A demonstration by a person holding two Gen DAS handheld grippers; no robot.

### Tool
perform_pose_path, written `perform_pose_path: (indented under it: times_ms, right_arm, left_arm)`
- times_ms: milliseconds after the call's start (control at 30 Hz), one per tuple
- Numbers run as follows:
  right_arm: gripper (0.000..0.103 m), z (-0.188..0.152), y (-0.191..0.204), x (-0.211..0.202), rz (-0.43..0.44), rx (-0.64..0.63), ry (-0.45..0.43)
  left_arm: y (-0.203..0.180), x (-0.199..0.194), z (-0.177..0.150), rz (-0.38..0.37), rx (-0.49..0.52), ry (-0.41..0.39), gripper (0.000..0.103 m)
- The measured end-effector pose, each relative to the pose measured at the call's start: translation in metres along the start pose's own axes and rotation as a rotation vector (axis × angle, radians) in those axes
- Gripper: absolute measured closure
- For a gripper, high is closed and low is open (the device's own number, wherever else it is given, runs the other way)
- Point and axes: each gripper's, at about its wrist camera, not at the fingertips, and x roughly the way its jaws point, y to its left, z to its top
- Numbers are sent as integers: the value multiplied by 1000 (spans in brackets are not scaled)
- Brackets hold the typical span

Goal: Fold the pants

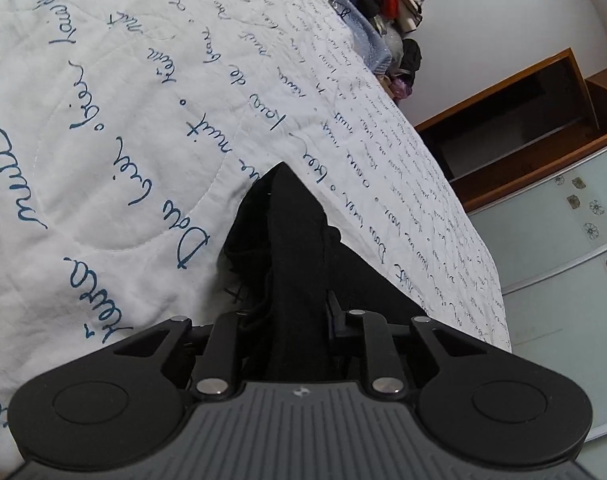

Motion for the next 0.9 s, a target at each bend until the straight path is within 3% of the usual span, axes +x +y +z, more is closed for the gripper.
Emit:
perform_pose_path:
  times_ms: [233, 300, 367, 467, 667, 900]
  right_arm:
    - [51, -22, 12, 9, -128, -51, 70]
    - [81, -23, 15, 13, -165, -88, 71]
    - [93, -31, 26, 14, -182, -114, 68]
    - [94, -33, 28, 3, -175, -94, 40]
    - [94, -36, -3, -32, -149, 72, -2]
    - [94, -50, -29, -68, -161, 179, -47]
  left_arm:
    - [-12, -10, -5, 0, 24, -48, 83]
    - [-16, -12, -5, 4, 28, -59, 83]
    - [-22, -15, -6, 14, 44, -74, 83]
    - [-38, -24, -10, 14, 84, -110, 83]
    - [-84, -41, -19, -7, 192, -177, 83]
    - [-138, -51, -35, -56, 289, -204, 83]
